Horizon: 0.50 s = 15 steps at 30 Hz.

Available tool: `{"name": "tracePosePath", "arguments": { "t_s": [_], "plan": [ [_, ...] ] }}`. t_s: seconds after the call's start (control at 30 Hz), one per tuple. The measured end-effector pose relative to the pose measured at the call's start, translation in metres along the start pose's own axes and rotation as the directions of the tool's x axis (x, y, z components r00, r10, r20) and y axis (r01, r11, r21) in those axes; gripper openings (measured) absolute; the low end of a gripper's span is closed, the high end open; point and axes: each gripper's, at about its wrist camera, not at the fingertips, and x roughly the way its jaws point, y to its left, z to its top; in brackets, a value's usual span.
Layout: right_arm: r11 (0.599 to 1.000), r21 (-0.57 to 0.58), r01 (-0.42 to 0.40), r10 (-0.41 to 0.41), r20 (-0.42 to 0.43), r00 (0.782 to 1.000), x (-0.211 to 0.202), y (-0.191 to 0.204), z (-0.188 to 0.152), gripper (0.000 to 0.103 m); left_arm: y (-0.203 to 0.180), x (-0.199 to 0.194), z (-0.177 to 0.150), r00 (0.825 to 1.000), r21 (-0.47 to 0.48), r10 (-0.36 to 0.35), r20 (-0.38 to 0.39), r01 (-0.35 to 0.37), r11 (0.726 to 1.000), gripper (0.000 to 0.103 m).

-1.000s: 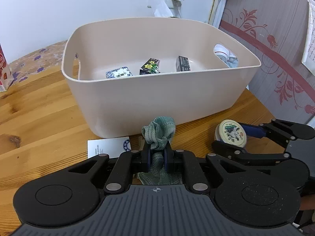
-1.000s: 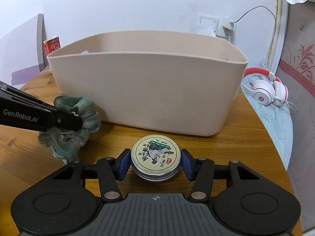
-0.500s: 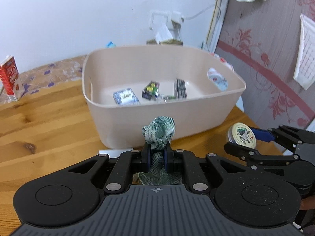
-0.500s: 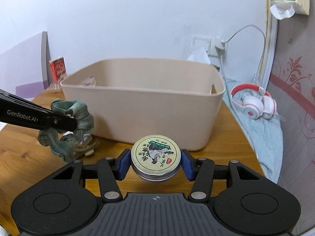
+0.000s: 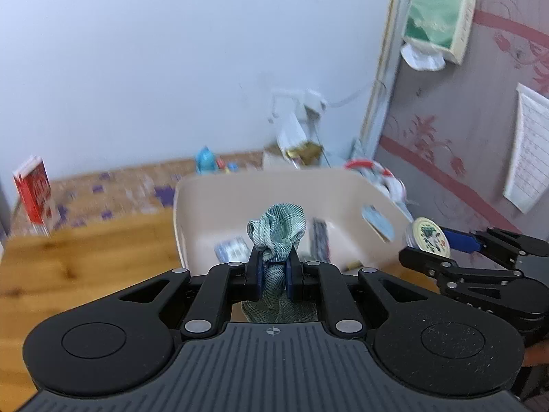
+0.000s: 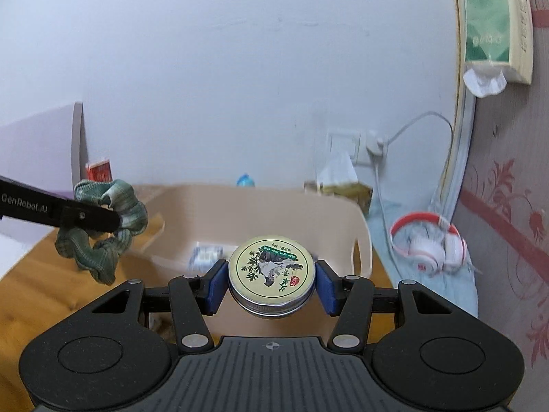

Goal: Organize objects
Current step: 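Lift the cloth and tin over the bin and open both tools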

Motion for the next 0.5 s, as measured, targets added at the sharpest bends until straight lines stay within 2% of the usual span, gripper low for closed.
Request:
{"name": "tracePosePath", "arguments": {
  "t_s": [0.2,0.33,0.5],
  "plan": [
    [1.000,0.009,0.016,-0.016,0.011,1.000,0.029,-0.004,0.024,0.051,0.010,0.039,0.028,1.000,-0.022,0.020,-0.004,-0.020,1.000,0.012],
    [1.000,0.006,0.027,-0.027,-0.016,1.000,0.052,-0.005,0.030,0.051,0.011,0.077,0.035,0.997,-0.002,0.029,-0.066,-0.029,1.000,0.012],
    [0.999,-0.018,0.028,-0.029,-0.077,0.997,0.085,-0.003,0.029,0.051,0.018,0.122,0.025,0.986,0.006,0.052,-0.156,-0.052,0.999,0.012]
  ]
}}
